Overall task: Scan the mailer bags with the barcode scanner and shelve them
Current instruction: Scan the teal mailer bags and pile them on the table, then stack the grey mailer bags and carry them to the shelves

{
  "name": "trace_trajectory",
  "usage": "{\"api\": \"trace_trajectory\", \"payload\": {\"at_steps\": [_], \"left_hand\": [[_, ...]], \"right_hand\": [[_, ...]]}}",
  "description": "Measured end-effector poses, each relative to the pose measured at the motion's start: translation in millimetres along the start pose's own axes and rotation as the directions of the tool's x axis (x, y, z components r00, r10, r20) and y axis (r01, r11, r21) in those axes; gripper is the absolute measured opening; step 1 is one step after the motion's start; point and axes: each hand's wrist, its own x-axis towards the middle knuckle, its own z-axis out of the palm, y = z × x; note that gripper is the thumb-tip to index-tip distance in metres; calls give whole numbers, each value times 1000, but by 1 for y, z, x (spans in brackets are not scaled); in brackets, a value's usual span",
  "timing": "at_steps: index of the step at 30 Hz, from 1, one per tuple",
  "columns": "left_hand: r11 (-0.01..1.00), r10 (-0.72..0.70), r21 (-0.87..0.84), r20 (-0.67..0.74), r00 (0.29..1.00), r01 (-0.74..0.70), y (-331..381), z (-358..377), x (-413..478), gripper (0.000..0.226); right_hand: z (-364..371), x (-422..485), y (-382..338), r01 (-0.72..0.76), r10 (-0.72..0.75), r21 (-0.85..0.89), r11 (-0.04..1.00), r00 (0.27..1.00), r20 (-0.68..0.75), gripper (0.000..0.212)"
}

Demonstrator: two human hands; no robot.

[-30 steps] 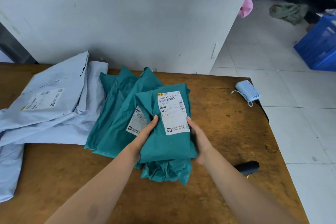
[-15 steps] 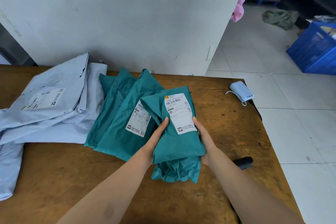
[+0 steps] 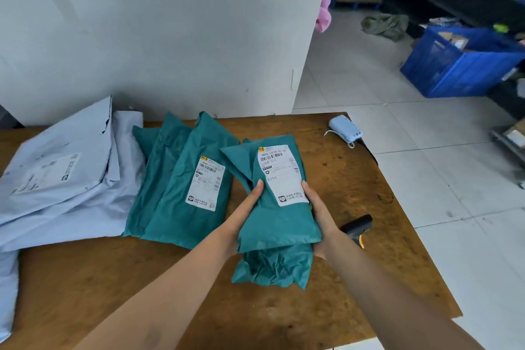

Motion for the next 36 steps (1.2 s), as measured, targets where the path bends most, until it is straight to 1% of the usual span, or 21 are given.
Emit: {"api": "trace_trajectory", "payload": {"at_steps": [5, 7, 8, 9, 10, 11, 12, 13, 14, 16, 19, 22, 23, 25, 26, 28, 30, 31, 32, 34, 36], "left_hand": [[998, -57, 2, -25, 998, 57, -26, -18, -16, 34], [998, -44, 41, -51, 998, 46, -30, -27, -17, 47], [998, -11, 59, -77, 997, 16, -30, -34, -15, 60], [995, 39, 91, -108, 993, -29, -28, -37, -17, 73], [989, 95, 127, -140, 986, -77, -25, -42, -18, 84], [980, 140, 167, -169, 976, -112, -22, -48, -20, 90], [971, 170, 200, -193, 966, -131, -18, -52, -25, 92], [962, 193, 233, -218, 957, -141, -12, -54, -32, 90], [955, 211, 258, -242, 947, -146, -6, -56, -40, 83], [951, 241, 262, -280, 929, -167, 5, -58, -57, 59], [949, 260, 266, -369, 892, -167, 7, -67, -79, 62], [965, 222, 213, -356, 908, -152, -5, -66, -97, 54], [967, 211, 212, -348, 913, -143, -11, -65, -101, 48], [954, 214, 276, -343, 914, -120, -19, -63, -112, 34], [946, 234, 299, -352, 906, -128, -21, -63, -119, 28], [929, 294, 336, -416, 860, -155, -20, -77, -139, 19], [898, 381, 396, -484, 787, -192, -14, -109, -167, 15], [880, 413, 438, -518, 749, -183, -10, -128, -183, 19], [862, 445, 478, -555, 703, -168, -4, -149, -199, 23], [833, 516, 523, -616, 595, -181, 11, -197, -234, 15], [787, 606, 575, -652, 457, -224, 30, -241, -269, 13]], "right_hand": [[-4, -4, 25, -61, 59, -30, 998, 995, -74, 60], [-4, -5, 26, -52, 44, -69, 996, 993, -112, 60], [-2, -6, 25, -36, 18, -121, 992, 990, -141, 64], [1, -9, 21, -14, -19, -194, 981, 985, -170, 75], [2, -12, 17, 2, -62, -275, 961, 976, -210, 88], [3, -16, 11, 25, -117, -352, 936, 963, -243, 96], [5, -21, 2, 75, -198, -410, 909, 943, -268, 94], [8, -26, -8, 136, -276, -437, 889, 920, -277, 87], [12, -30, -19, 197, -340, -443, 875, 901, -270, 79], [27, -39, -38, 279, -443, -510, 814, 865, -234, 67], [64, -47, -43, 388, -547, -617, 685, 833, -84, 51], [106, -50, -19, 426, -529, -716, 553, 844, 93, 44], [116, -49, -7, 434, -528, -760, 484, 837, 142, 43], [132, -44, 19, 469, -538, -828, 308, 803, 255, 42], [140, -43, 30, 482, -522, -839, 255, 798, 300, 42], [159, -44, 50, 497, -456, -838, 223, 813, 361, 42], [182, -46, 71, 511, -389, -825, 241, 830, 400, 39], [195, -45, 82, 516, -362, -816, 262, 836, 412, 38], [209, -45, 93, 516, -335, -808, 285, 843, 421, 36], [240, -41, 120, 496, -275, -798, 342, 865, 420, 33], [274, -34, 150, 463, -200, -791, 400, 886, 418, 31]]}}
